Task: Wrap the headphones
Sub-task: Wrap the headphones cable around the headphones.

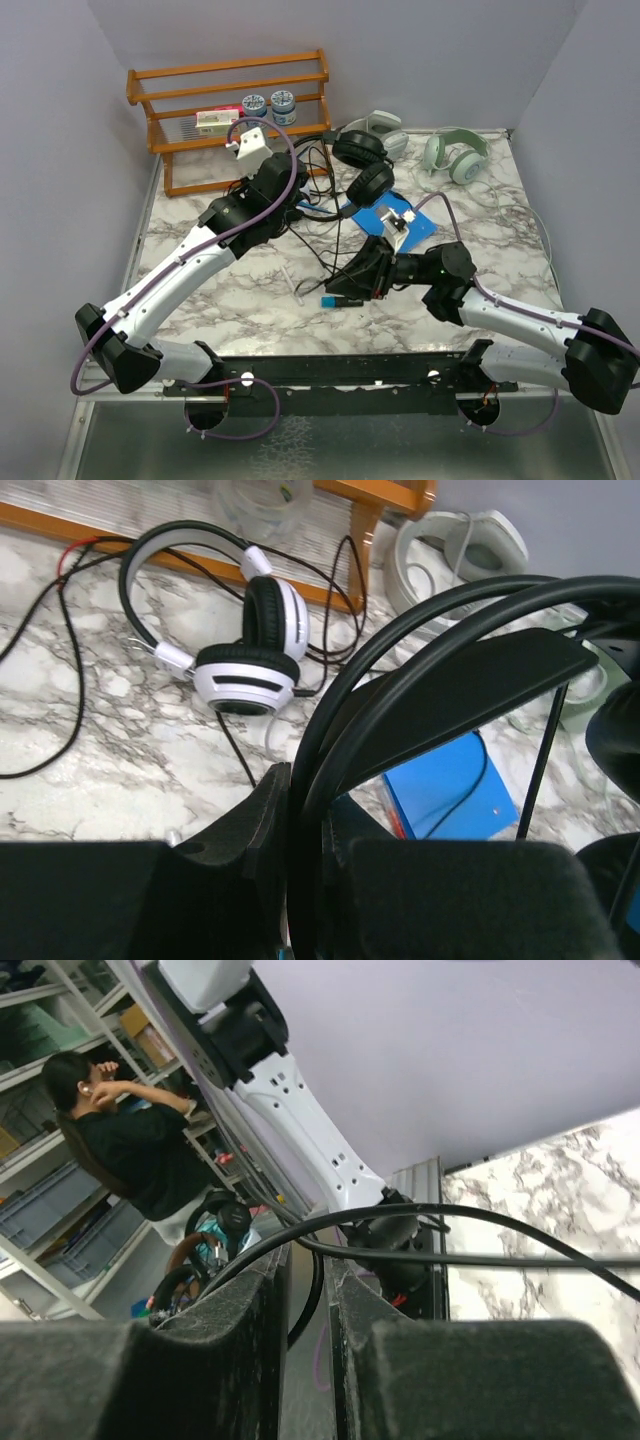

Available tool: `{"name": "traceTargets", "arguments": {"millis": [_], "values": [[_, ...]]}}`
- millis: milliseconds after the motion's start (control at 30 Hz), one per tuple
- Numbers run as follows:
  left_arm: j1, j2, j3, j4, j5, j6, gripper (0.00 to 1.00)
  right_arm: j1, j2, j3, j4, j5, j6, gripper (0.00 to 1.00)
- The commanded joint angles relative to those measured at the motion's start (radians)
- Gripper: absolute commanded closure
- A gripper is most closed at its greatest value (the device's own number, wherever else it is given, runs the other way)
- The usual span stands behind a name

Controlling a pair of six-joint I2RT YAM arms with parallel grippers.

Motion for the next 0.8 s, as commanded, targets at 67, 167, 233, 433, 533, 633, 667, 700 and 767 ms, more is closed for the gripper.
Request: {"name": "traceTargets", "arguments": {"millis": [67, 167, 233, 433, 533, 633, 667, 700, 767], "values": [[0.011, 0.013, -0.026, 0.101, -0.171, -0.01, 1.0, 0.04, 0.018, 0.118, 0.048, 0.047, -0.005, 0.77], [0.012, 0.008, -0.05, 0.099, -0.217, 0.012, 1.0, 0.039, -0.002, 0.188, -0.104, 0.088, -0.066, 0.77], [0.012, 0.0, -0.067, 0.1, -0.248, 0.023, 1.0, 0.04, -0.013, 0.228, -0.178, 0.105, -0.1, 0.76], [0.012, -0.018, -0.098, 0.101, -0.335, 0.077, 1.0, 0.04, -0.023, 0.343, -0.314, 0.063, -0.158, 0.73], [0.012, -0.014, -0.112, 0.101, -0.362, 0.104, 1.0, 0.041, -0.032, 0.403, -0.387, 0.052, -0.199, 0.72], [0.011, -0.01, -0.13, 0.104, -0.368, 0.12, 1.0, 0.04, -0.039, 0.481, -0.484, 0.056, -0.271, 0.71], [0.011, -0.008, -0.136, 0.104, -0.369, 0.123, 1.0, 0.04, -0.04, 0.509, -0.514, 0.056, -0.298, 0.7], [0.011, -0.007, -0.141, 0.105, -0.368, 0.13, 1.0, 0.04, -0.042, 0.536, -0.545, 0.061, -0.318, 0.7], [0.012, -0.004, -0.152, 0.114, -0.365, 0.147, 1.0, 0.04, -0.048, 0.583, -0.599, 0.077, -0.362, 0.7]]}}
